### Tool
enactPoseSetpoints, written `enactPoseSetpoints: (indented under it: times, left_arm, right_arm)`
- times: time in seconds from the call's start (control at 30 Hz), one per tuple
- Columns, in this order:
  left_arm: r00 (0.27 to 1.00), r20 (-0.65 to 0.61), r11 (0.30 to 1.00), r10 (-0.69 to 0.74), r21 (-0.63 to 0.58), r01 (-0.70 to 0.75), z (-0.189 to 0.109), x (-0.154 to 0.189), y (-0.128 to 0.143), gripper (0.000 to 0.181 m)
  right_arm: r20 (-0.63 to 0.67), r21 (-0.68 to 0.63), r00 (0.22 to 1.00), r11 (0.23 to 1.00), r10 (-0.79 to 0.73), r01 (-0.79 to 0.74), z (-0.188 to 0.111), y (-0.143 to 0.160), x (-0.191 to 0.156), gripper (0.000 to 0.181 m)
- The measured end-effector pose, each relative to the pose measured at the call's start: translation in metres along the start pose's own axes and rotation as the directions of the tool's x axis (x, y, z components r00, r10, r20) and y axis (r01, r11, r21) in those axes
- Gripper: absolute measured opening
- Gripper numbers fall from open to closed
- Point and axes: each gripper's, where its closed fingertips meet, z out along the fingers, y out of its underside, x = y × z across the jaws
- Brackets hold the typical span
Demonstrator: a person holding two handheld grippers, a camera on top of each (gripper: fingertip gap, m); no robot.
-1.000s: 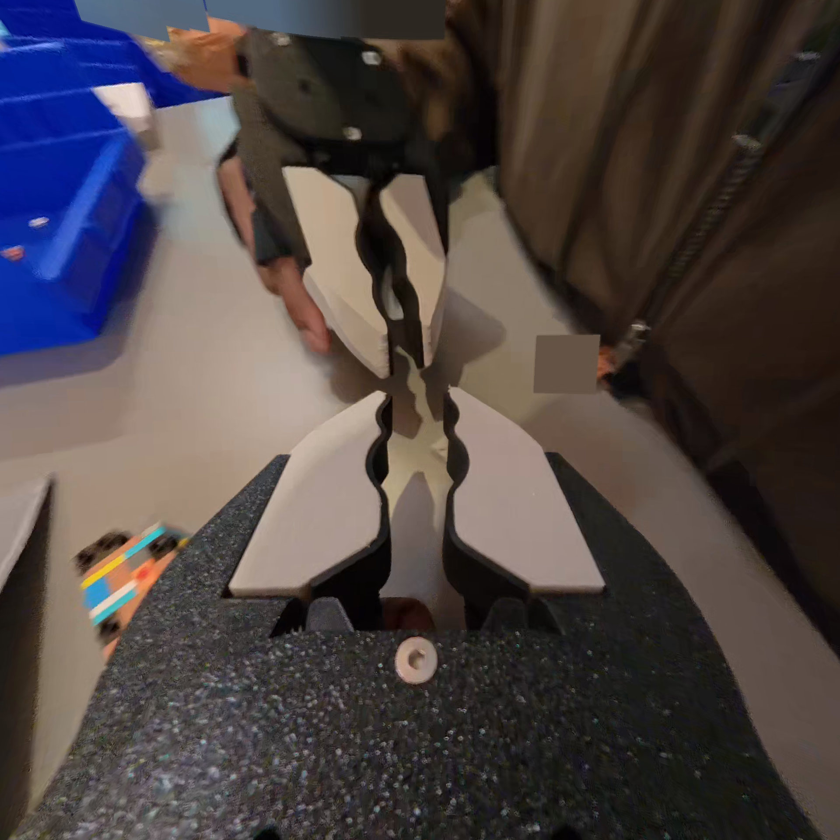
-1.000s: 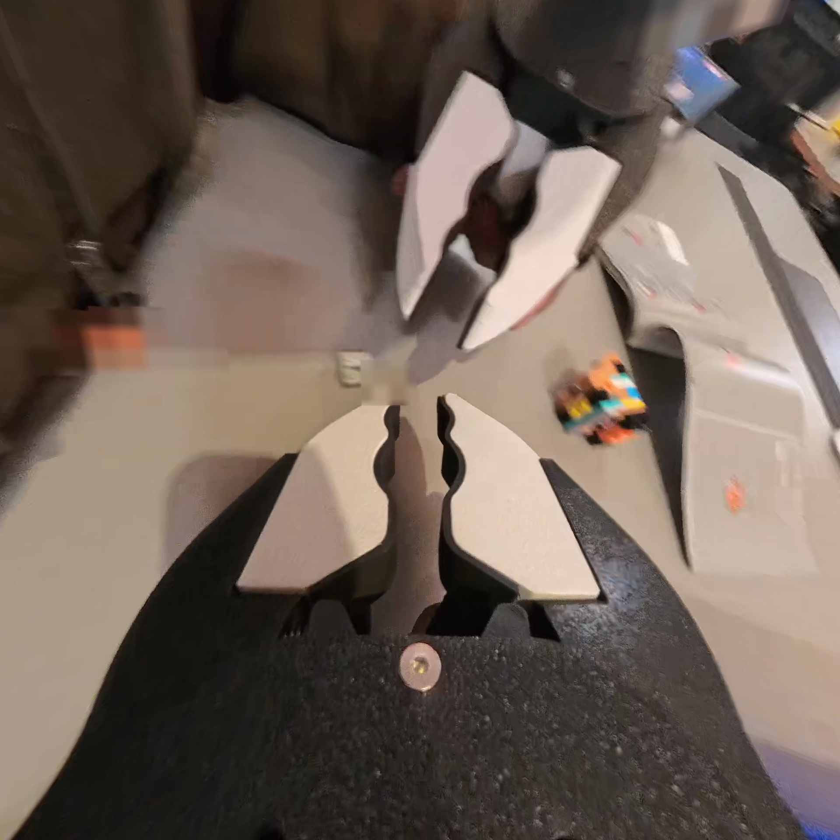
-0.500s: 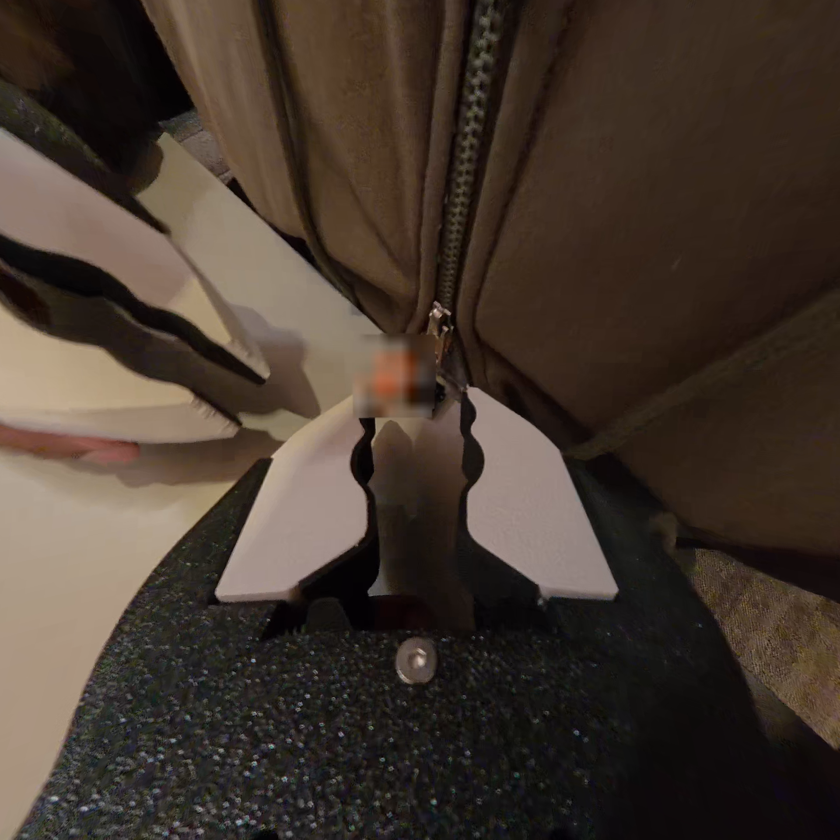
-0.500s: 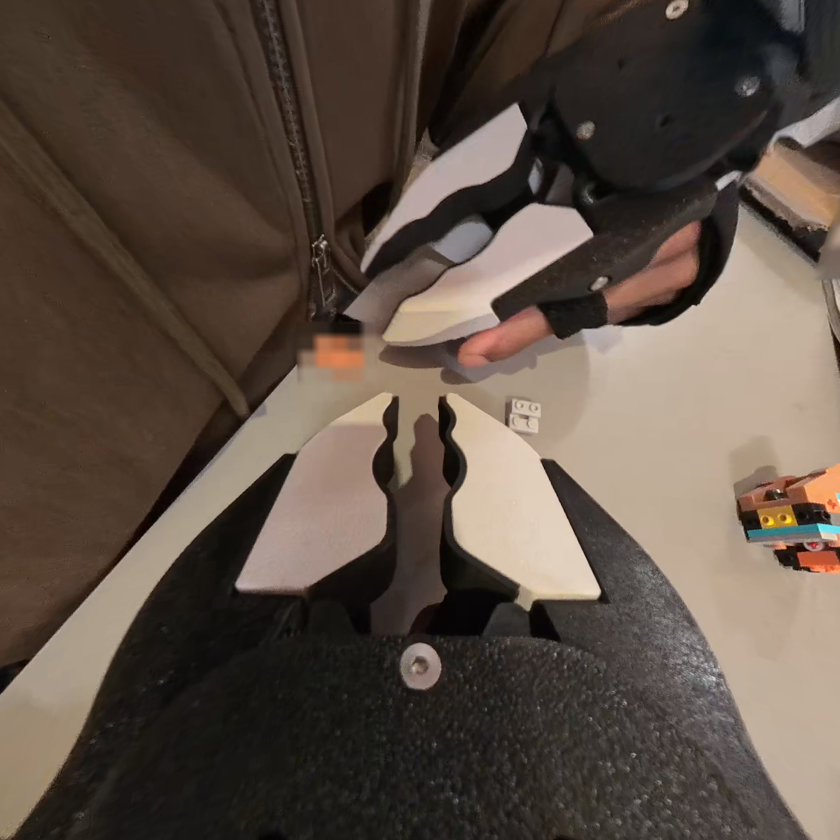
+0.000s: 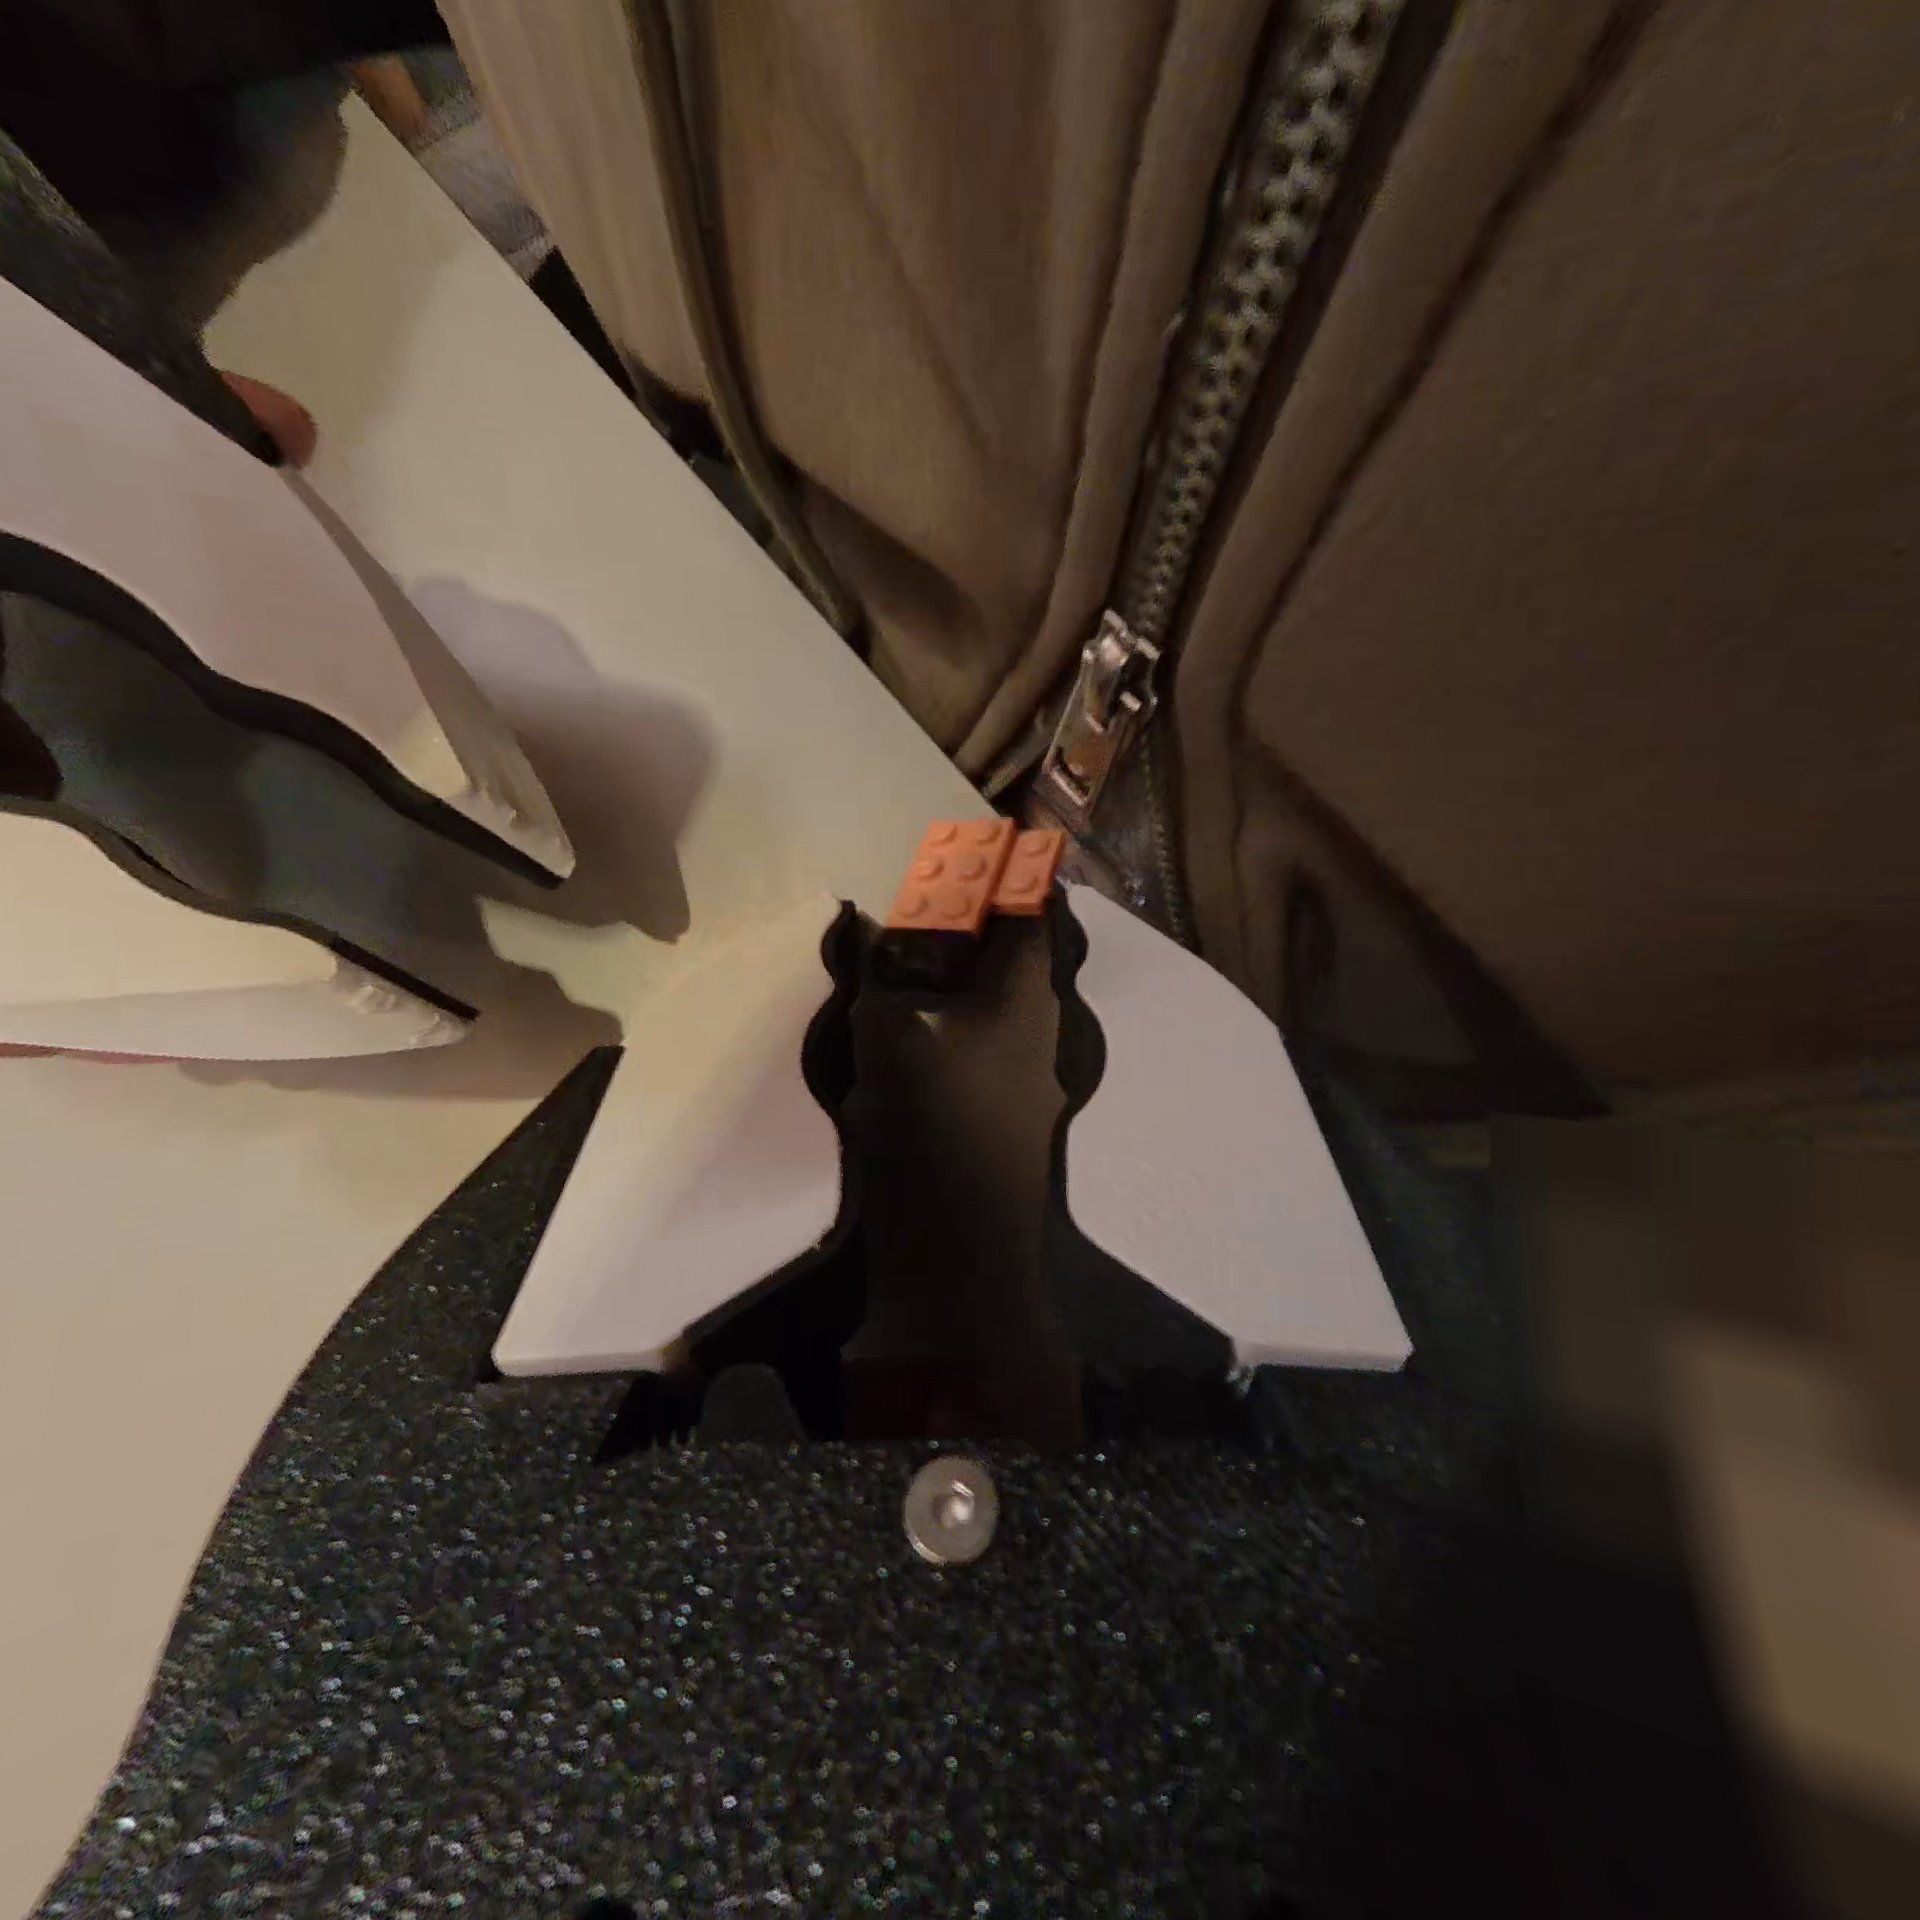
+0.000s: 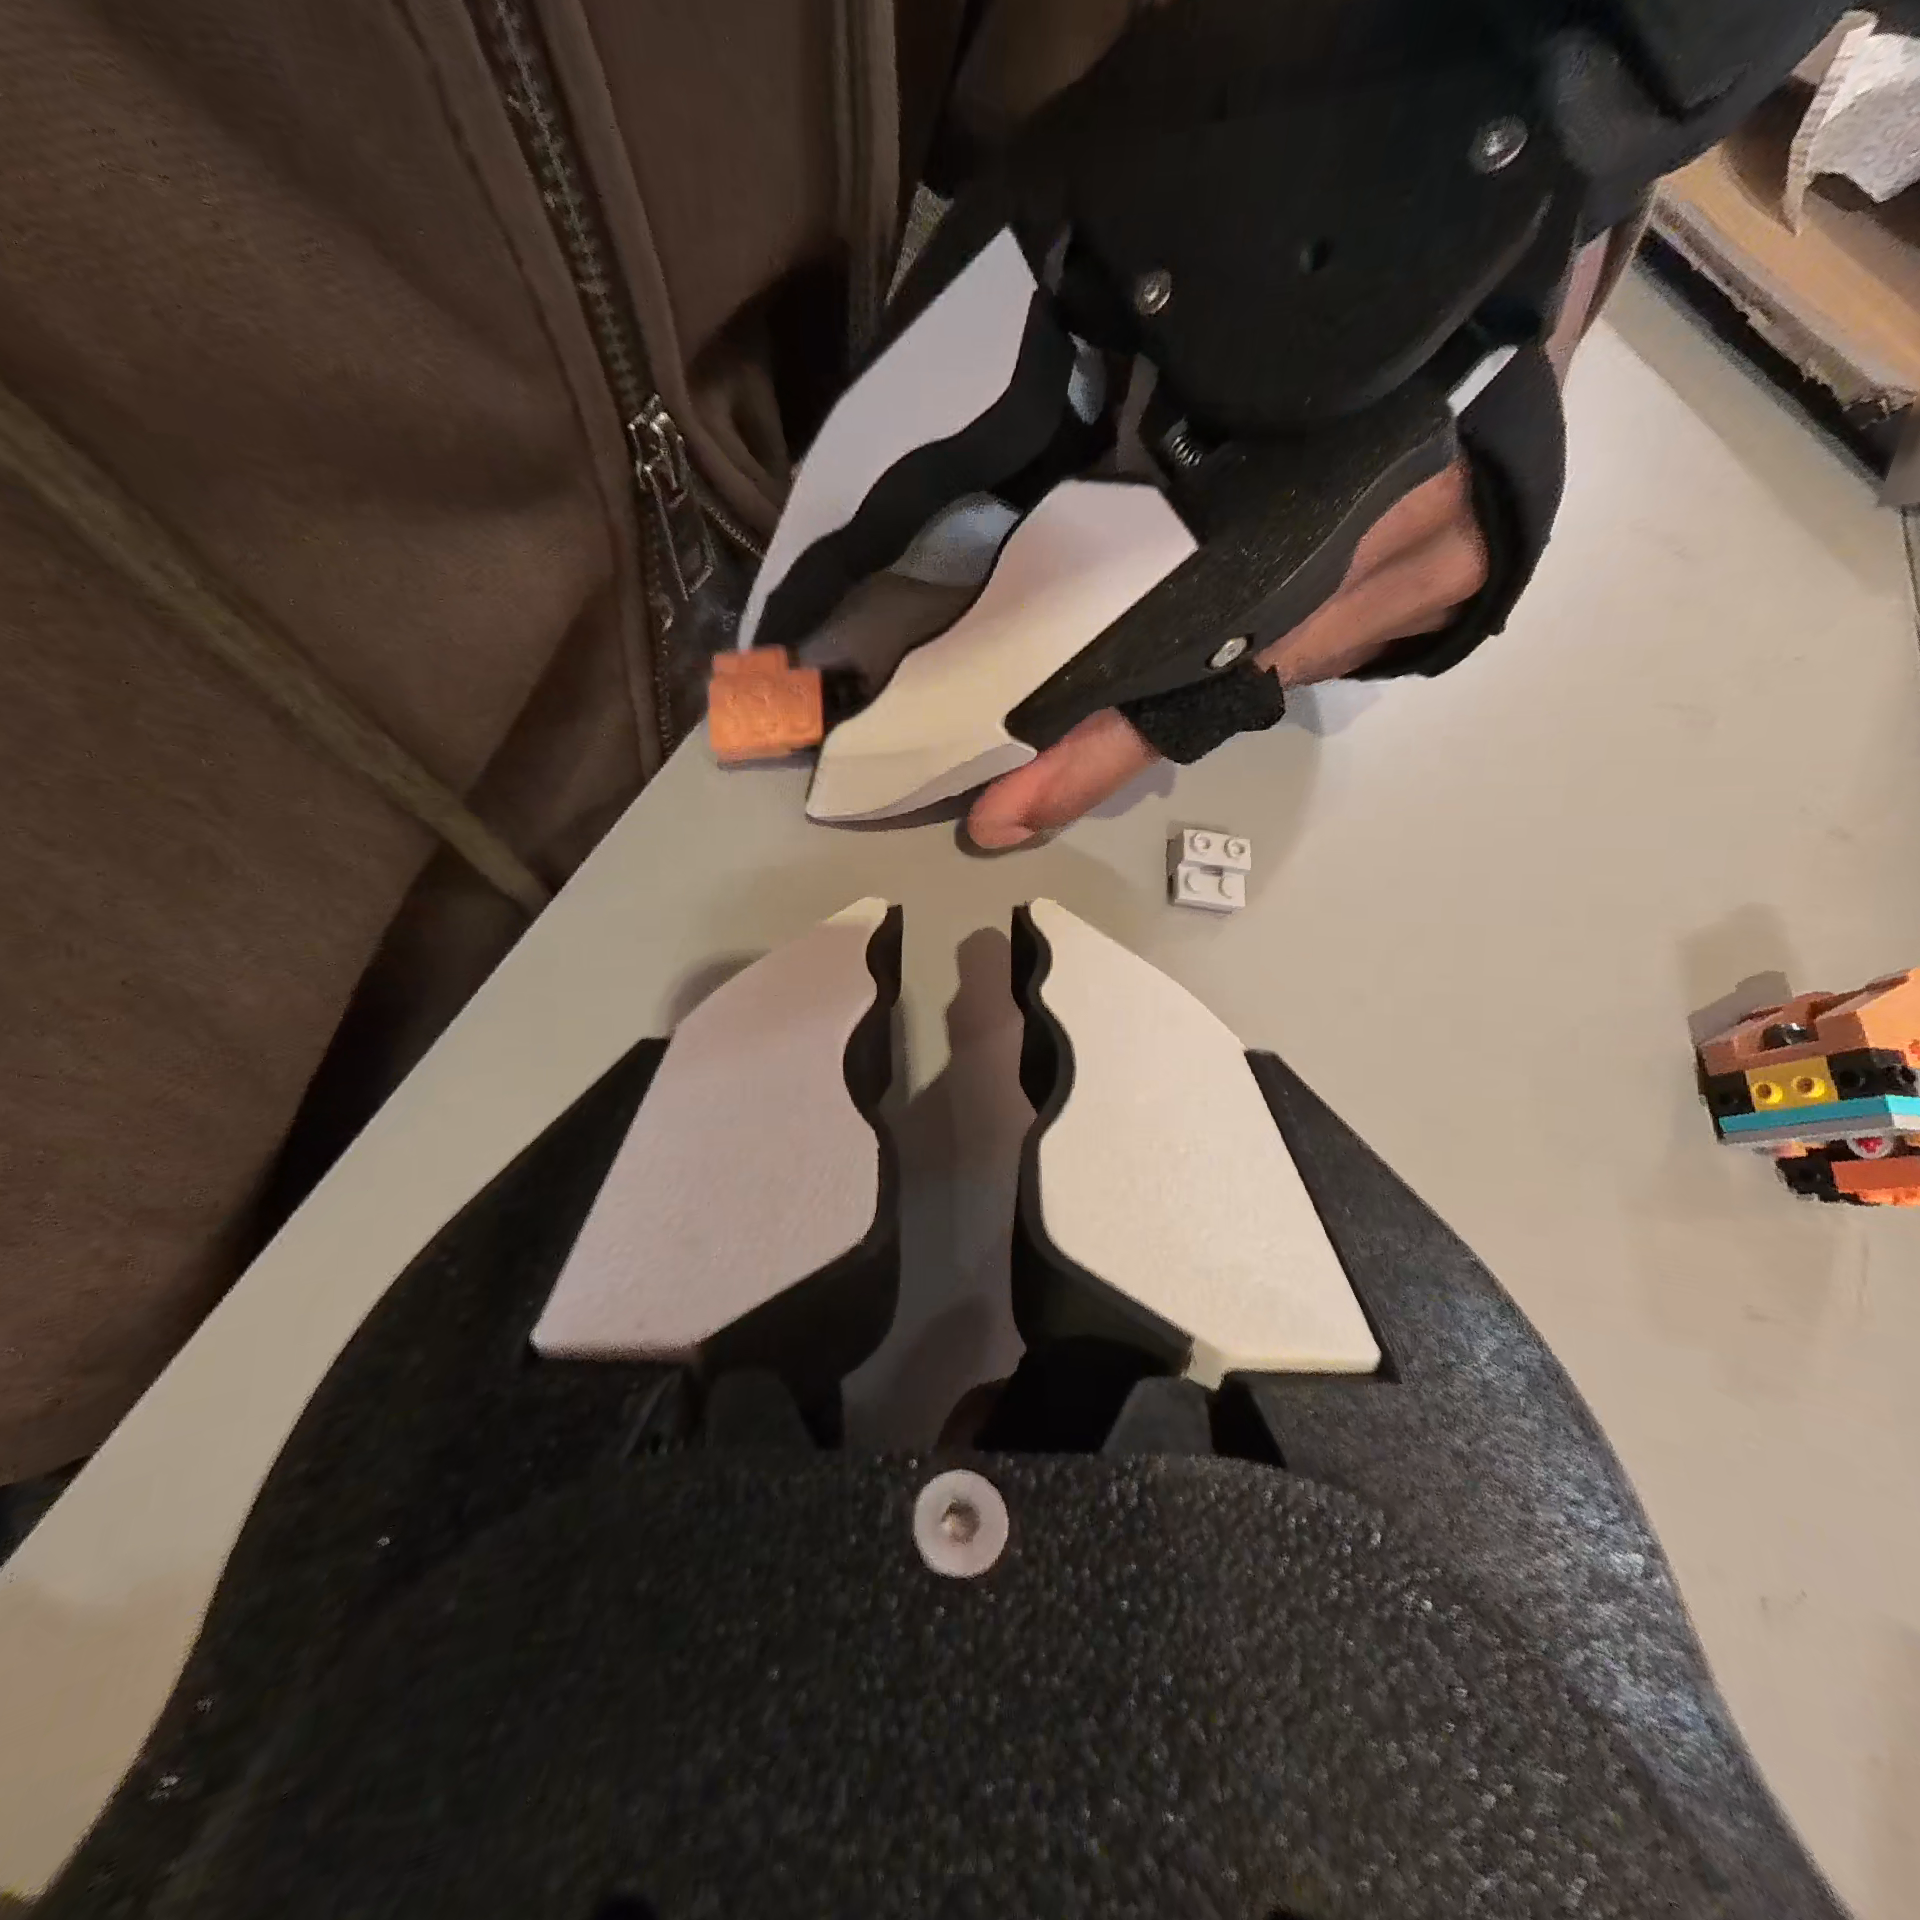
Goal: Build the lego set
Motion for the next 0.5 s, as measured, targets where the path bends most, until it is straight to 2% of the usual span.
enactPoseSetpoints:
  times: [0.07, 0.27, 0.4, 0.5]
  left_arm:
    - [1.000, 0.022, 1.000, -0.003, -0.007, 0.003, 0.000, -0.004, 0.001, 0.028]
    - [0.991, 0.109, 0.997, -0.081, 0.016, 0.080, -0.004, -0.018, 0.002, 0.027]
    - [0.959, 0.237, 0.987, -0.154, 0.080, 0.138, -0.015, -0.036, 0.000, 0.026]
    - [0.894, 0.379, 0.970, -0.239, 0.140, 0.200, -0.030, -0.054, 0.002, 0.026]
  right_arm:
    - [-0.012, -0.004, 1.000, 1.000, 0.006, -0.006, -0.001, 0.002, 0.000, 0.020]
    - [-0.050, 0.014, 0.999, 1.000, 0.011, -0.010, -0.003, 0.002, -0.003, 0.020]
    - [-0.091, 0.043, 0.996, 0.999, 0.005, -0.001, -0.004, -0.002, -0.004, 0.021]
    - [-0.140, 0.037, 0.988, 0.998, 0.061, -0.057, -0.004, 0.000, 0.003, 0.023]
